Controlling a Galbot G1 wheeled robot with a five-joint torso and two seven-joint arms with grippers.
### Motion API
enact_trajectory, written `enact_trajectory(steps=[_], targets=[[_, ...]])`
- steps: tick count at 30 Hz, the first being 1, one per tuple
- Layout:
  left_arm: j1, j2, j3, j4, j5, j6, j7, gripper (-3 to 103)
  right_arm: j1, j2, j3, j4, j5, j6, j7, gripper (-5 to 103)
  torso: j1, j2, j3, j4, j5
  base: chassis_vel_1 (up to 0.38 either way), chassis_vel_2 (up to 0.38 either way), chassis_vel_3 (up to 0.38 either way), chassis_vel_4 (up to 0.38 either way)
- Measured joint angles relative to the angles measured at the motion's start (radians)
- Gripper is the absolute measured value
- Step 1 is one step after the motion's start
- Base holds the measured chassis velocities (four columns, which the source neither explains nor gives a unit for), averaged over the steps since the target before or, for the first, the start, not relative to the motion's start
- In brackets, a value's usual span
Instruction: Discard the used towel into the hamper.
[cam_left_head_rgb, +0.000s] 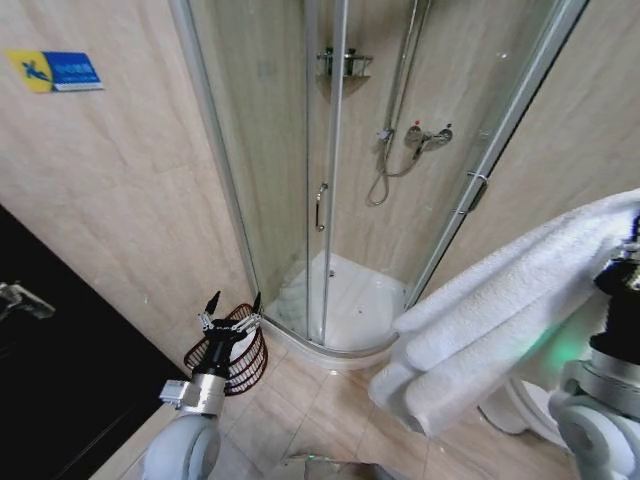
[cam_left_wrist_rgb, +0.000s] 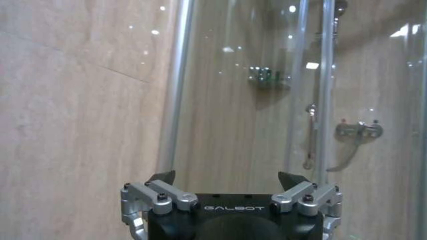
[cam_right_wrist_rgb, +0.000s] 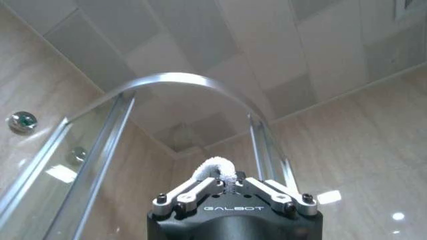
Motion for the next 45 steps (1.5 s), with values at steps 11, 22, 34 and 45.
enact_trajectory(steps=[11, 22, 34, 45], targets=[[0.000, 0.000, 0.000, 0.000, 0.000, 0.000, 0.000, 100, -0.001, -0.006, 0.008, -0.009, 0.003, 0.028, -0.004, 3, 0.000, 0.000, 0.000, 0.0000, 0.0003, 0.075, 0.077, 0.097, 0.087], [0.000, 0.000, 0.000, 0.000, 0.000, 0.000, 0.000, 100, 0.002, -0.014, 0.009, -0.010, 0.004, 0.029, -0.001, 3, 0.000, 0.000, 0.000, 0.0000, 0.0001, 0.124, 0.117, 0.121, 0.112], [0.000, 0.000, 0.000, 0.000, 0.000, 0.000, 0.000, 100, 0.005, -0.014, 0.014, -0.015, 0.001, 0.034, 0.005, 3, 0.000, 0.000, 0.000, 0.0000, 0.0002, 0.118, 0.117, 0.115, 0.123], [0.000, 0.000, 0.000, 0.000, 0.000, 0.000, 0.000, 100, 0.003, -0.010, 0.003, -0.021, -0.002, 0.029, -0.022, 3, 0.000, 0.000, 0.000, -0.0001, 0.0003, 0.133, 0.126, 0.126, 0.126]])
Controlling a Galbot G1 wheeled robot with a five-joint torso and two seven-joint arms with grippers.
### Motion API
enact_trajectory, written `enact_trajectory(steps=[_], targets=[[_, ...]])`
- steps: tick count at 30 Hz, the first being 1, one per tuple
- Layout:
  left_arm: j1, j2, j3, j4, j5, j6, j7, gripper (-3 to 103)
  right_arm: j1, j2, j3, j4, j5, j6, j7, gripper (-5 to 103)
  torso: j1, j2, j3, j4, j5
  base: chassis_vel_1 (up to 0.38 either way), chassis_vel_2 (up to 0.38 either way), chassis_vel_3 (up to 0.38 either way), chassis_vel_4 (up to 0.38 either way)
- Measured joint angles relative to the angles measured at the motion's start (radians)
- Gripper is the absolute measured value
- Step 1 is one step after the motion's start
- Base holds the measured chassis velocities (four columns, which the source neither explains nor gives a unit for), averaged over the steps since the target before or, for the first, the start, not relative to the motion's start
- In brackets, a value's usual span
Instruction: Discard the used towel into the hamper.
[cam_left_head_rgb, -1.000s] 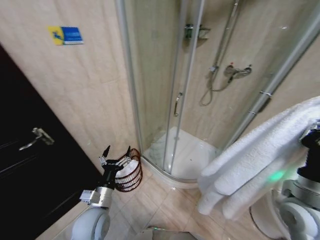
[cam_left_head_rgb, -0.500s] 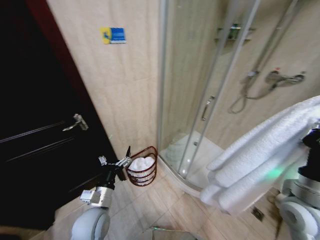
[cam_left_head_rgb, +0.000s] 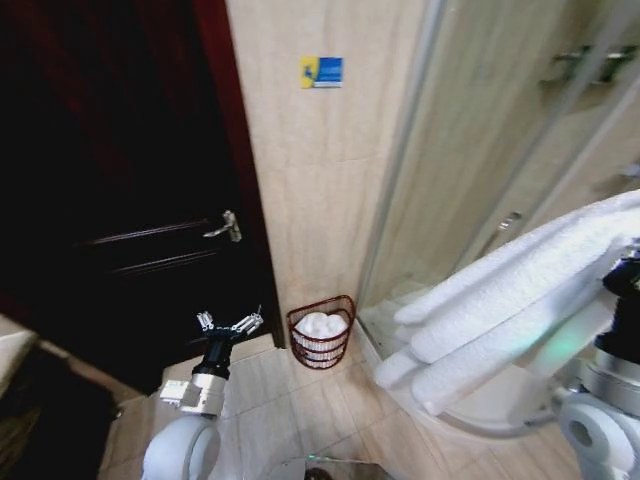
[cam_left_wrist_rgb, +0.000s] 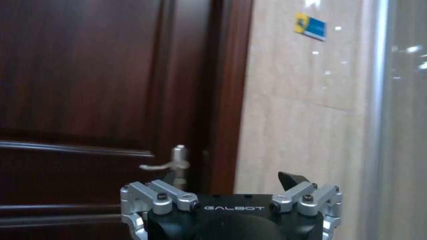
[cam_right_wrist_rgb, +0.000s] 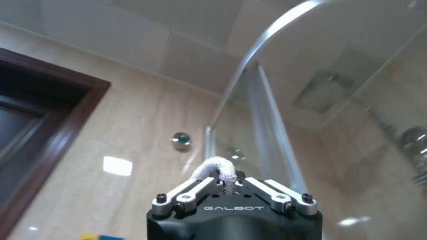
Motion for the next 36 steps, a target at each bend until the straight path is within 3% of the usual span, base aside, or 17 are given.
enact_trajectory(steps=[14, 19, 36], targets=[[0.000, 0.000, 0.000, 0.000, 0.000, 0.000, 0.000, 100, 0.003, 0.002, -0.010, -0.012, -0.004, 0.001, -0.021, 3, 0.000, 0.000, 0.000, 0.0005, 0.0000, 0.111, 0.113, 0.106, 0.107], [0.000, 0.000, 0.000, 0.000, 0.000, 0.000, 0.000, 100, 0.007, -0.004, -0.015, -0.013, -0.008, -0.020, -0.023, 3, 0.000, 0.000, 0.000, -0.0004, 0.0001, 0.000, 0.000, 0.000, 0.000], [0.000, 0.000, 0.000, 0.000, 0.000, 0.000, 0.000, 100, 0.014, -0.007, -0.027, -0.023, -0.014, -0.025, -0.042, 3, 0.000, 0.000, 0.000, 0.0002, 0.0002, -0.037, 0.043, 0.037, -0.042]])
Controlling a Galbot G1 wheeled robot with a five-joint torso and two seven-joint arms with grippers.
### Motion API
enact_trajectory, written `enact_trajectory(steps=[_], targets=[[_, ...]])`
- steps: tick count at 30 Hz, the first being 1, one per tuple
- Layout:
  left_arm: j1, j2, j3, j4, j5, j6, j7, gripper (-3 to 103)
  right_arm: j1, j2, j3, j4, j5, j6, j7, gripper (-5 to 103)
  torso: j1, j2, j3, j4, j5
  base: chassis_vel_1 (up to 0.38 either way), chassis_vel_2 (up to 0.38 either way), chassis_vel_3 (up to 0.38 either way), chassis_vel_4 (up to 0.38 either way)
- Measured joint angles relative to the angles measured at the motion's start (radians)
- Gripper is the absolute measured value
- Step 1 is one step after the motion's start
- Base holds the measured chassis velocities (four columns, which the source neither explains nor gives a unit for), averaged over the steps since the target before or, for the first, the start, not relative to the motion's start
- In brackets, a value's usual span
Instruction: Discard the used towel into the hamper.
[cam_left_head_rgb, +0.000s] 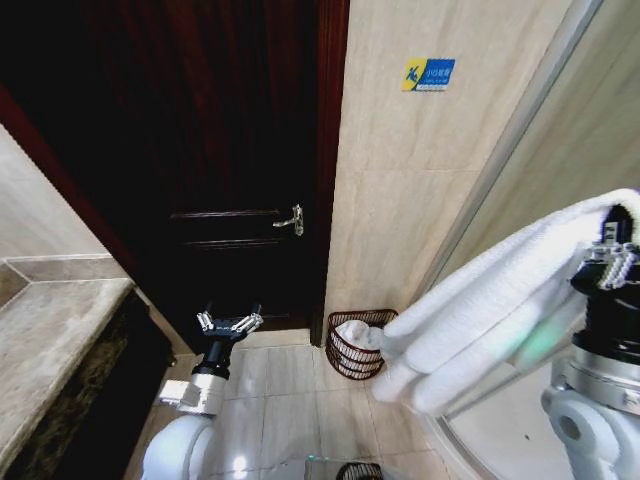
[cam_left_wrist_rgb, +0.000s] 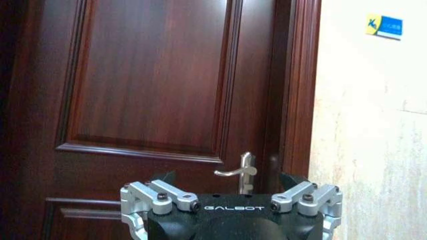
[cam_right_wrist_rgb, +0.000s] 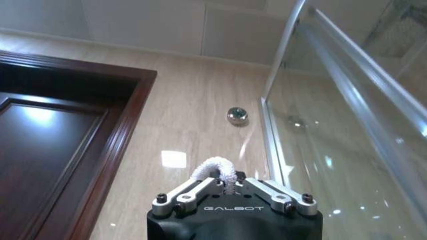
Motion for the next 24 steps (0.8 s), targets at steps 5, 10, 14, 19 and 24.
enact_trajectory(steps=[5, 10, 14, 19, 24], targets=[[0.000, 0.000, 0.000, 0.000, 0.000, 0.000, 0.000, 100, 0.002, -0.001, -0.004, 0.000, -0.001, 0.010, 0.000, 3, 0.000, 0.000, 0.000, -0.0002, -0.0001, -0.180, 0.159, 0.165, -0.182], [0.000, 0.000, 0.000, 0.000, 0.000, 0.000, 0.000, 100, 0.004, -0.003, -0.006, 0.001, -0.002, 0.018, -0.002, 3, 0.002, -0.001, 0.001, 0.0002, 0.0000, -0.133, 0.162, 0.152, -0.134], [0.000, 0.000, 0.000, 0.000, 0.000, 0.000, 0.000, 100, 0.006, -0.009, -0.007, 0.005, -0.002, 0.018, -0.003, 3, 0.001, -0.001, 0.000, -0.0005, -0.0008, -0.048, 0.064, 0.043, -0.026], [0.000, 0.000, 0.000, 0.000, 0.000, 0.000, 0.000, 100, 0.015, -0.022, -0.007, 0.000, -0.001, 0.017, -0.004, 3, -0.001, 0.000, 0.000, -0.0002, -0.0005, 0.041, -0.007, -0.015, 0.039], [0.000, 0.000, 0.000, 0.000, 0.000, 0.000, 0.000, 100, 0.030, -0.040, -0.007, -0.018, 0.006, 0.011, -0.004, 3, 0.000, 0.000, 0.000, -0.0001, -0.0002, 0.067, 0.013, 0.008, 0.067]])
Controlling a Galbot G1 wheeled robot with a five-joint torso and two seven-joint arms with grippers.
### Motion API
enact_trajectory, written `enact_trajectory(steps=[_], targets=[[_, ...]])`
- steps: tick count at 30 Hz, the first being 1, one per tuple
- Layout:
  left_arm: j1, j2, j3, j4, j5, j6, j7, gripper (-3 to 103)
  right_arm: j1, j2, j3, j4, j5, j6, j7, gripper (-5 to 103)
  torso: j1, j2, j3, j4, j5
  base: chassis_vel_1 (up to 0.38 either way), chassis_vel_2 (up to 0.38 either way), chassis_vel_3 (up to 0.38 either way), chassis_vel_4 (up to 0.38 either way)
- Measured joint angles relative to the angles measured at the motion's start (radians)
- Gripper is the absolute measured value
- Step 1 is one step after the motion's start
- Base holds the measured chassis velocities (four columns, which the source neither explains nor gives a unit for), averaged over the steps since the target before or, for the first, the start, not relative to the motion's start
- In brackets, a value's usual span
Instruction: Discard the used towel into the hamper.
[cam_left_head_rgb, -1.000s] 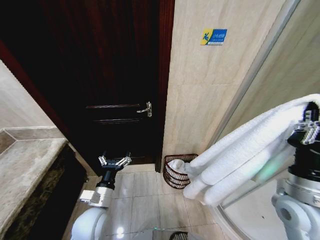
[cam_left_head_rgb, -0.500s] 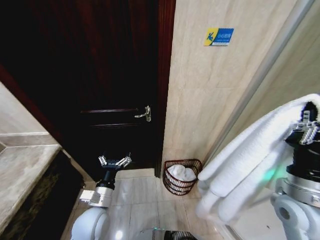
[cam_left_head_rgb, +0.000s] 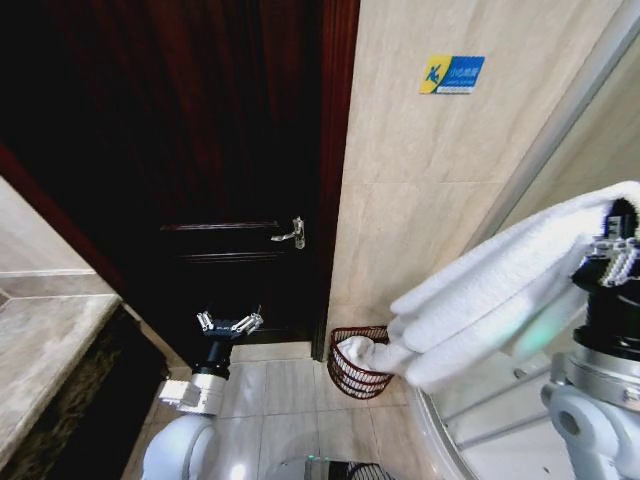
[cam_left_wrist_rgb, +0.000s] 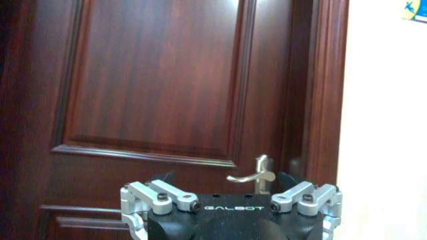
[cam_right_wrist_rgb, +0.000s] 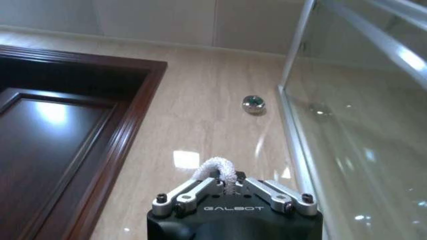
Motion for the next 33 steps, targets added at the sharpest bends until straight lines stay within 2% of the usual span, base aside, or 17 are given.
enact_trajectory(steps=[11, 17, 26, 33], targets=[[0.000, 0.000, 0.000, 0.000, 0.000, 0.000, 0.000, 100, 0.042, -0.050, -0.018, -0.065, 0.028, -0.003, -0.031, 3, 0.001, 0.000, 0.000, 0.0006, -0.0001, 0.051, 0.062, 0.070, 0.052], [0.000, 0.000, 0.000, 0.000, 0.000, 0.000, 0.000, 100, 0.074, -0.065, -0.029, -0.122, 0.054, 0.006, -0.064, 3, 0.001, 0.000, 0.000, -0.0005, 0.0001, 0.014, 0.019, 0.013, 0.007], [0.000, 0.000, 0.000, 0.000, 0.000, 0.000, 0.000, 100, 0.144, -0.101, -0.053, -0.238, 0.091, 0.017, -0.098, 3, 0.001, 0.000, 0.000, -0.0001, 0.0002, 0.000, 0.000, 0.000, 0.000], [0.000, 0.000, 0.000, 0.000, 0.000, 0.000, 0.000, 100, 0.250, -0.114, -0.132, -0.328, 0.094, 0.024, -0.105, 3, 0.001, 0.000, 0.000, 0.0001, 0.0000, 0.000, 0.000, 0.000, 0.000]])
